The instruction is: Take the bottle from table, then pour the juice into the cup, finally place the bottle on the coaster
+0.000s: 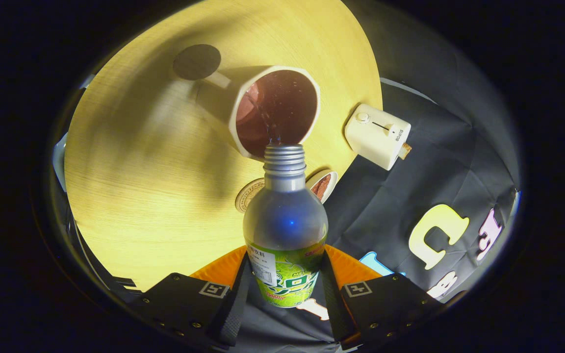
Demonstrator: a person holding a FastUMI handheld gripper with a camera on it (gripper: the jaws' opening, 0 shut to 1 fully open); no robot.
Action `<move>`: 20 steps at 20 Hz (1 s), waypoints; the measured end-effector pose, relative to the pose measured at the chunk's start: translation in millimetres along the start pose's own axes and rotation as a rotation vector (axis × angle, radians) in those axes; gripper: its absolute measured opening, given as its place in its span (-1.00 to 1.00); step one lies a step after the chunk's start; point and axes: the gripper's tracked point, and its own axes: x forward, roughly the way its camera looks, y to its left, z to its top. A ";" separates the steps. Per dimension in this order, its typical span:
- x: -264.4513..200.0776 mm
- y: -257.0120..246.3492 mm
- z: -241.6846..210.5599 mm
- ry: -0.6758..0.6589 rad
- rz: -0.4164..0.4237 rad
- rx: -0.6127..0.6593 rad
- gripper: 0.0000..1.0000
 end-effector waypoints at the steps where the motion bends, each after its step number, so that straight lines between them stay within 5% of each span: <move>1: 0.5 0.6 0.5 0.003 0.004 -0.006 0.40; 20: -4.7 -0.8 -5.3 0.065 0.052 -0.043 0.40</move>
